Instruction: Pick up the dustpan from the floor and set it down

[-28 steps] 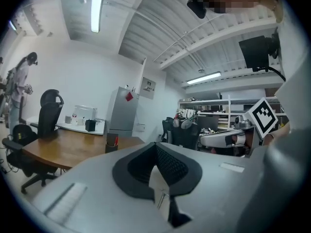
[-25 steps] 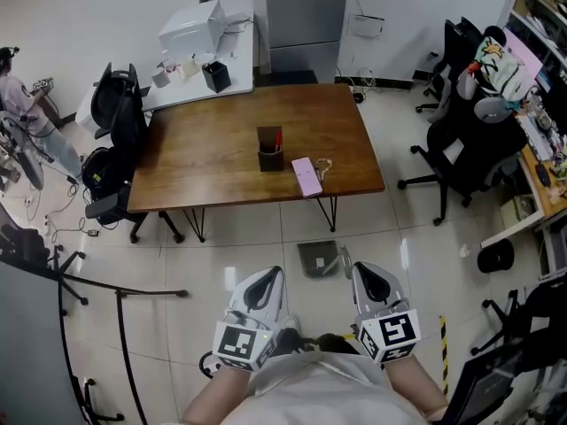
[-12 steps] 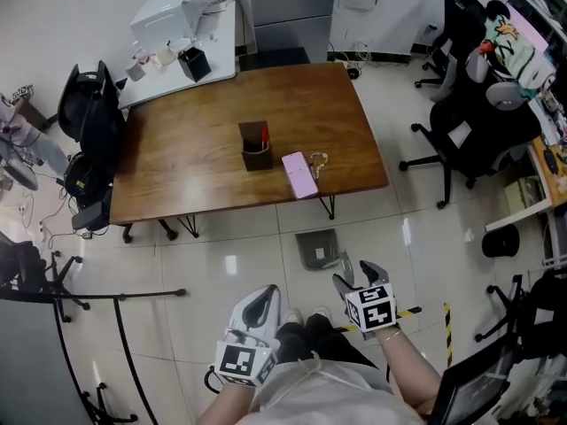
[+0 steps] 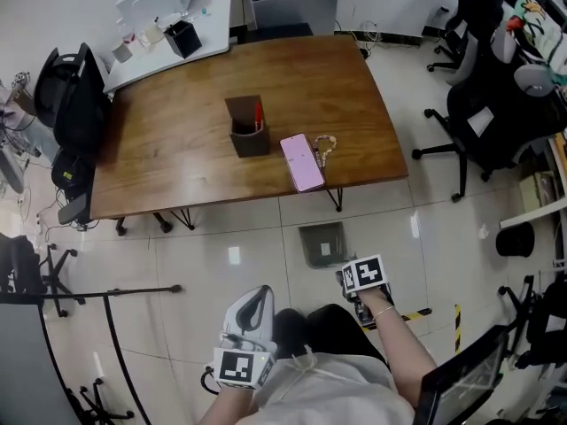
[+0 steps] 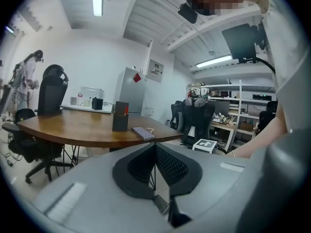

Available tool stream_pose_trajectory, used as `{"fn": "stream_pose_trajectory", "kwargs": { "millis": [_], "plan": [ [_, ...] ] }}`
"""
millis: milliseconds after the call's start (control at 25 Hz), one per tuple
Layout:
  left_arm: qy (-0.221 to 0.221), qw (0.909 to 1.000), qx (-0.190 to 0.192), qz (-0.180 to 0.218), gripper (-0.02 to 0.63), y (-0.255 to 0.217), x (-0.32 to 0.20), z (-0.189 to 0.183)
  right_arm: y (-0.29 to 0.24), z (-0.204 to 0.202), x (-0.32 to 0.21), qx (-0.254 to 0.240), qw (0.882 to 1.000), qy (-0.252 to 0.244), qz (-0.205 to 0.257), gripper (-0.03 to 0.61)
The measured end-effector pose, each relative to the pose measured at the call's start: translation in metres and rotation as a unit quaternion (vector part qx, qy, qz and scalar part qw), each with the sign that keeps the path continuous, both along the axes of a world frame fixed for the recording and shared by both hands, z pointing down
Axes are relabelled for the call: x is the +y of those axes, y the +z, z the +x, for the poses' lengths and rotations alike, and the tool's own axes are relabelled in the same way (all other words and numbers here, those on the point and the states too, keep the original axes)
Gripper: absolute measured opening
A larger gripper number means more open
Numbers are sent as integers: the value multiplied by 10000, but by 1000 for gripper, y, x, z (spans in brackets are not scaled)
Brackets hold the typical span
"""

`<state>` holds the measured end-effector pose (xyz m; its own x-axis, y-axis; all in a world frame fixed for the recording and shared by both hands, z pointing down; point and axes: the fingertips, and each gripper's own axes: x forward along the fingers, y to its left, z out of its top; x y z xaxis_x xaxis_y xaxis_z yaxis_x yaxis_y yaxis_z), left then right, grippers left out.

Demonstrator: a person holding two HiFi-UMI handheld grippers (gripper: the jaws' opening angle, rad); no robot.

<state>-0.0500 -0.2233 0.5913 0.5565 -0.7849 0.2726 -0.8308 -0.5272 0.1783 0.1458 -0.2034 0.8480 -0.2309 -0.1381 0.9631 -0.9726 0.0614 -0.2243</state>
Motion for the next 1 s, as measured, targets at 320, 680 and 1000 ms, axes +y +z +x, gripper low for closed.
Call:
{"fn": "stream_pose_trajectory", "kwargs": {
  "millis": [320, 680, 1000],
  "plan": [
    [71, 10000, 34, -36, 15, -3, 2, 7, -6, -9, 3, 148, 9996, -246, -62, 17],
    [243, 9995, 58, -190, 15, -84, 17, -10, -137, -26, 30, -122, 9990, -290, 310, 3],
    [598, 9976, 160, 319, 15, -134, 62, -15, -245, -43, 90, -549, 9930, -78, 1040, 3]
  ]
}}
